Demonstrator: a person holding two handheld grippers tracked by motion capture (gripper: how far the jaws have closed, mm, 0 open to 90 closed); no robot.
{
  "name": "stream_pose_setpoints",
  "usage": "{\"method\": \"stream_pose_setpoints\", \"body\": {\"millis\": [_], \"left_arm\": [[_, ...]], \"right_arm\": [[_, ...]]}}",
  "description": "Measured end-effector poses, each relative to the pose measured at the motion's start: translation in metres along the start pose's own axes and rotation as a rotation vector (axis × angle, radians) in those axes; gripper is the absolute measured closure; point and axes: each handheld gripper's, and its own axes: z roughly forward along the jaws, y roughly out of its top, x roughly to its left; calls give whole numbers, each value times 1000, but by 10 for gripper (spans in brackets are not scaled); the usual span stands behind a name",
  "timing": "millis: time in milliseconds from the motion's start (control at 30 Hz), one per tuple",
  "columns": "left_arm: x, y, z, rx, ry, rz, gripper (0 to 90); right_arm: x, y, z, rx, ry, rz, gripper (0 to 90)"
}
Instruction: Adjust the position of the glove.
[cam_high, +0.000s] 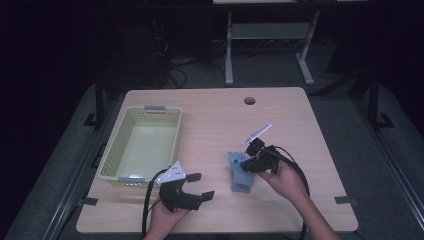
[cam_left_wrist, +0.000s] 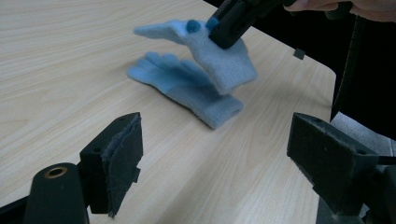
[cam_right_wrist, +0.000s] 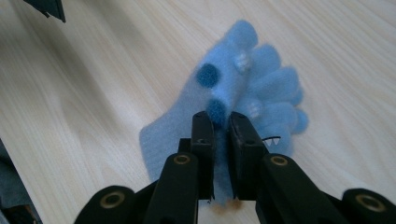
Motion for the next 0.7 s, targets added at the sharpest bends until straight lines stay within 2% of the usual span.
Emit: {"method": "stream_pose_setpoints", "body": {"millis": [200, 500, 633, 700], "left_arm": [[0, -1, 0, 4, 1, 5, 181], [-2, 0, 0, -1, -1, 5, 182], [0, -1, -1, -6, -30, -20, 181], [-2, -1, -2, -15, -33, -19, 181]], "right_arm": [[2, -3, 8, 14, 18, 3, 818], [2, -7, 17, 39, 19, 10, 813], [1, -8, 25, 59, 16, 14, 808], [1, -8, 28, 66, 7, 11, 805]]}}
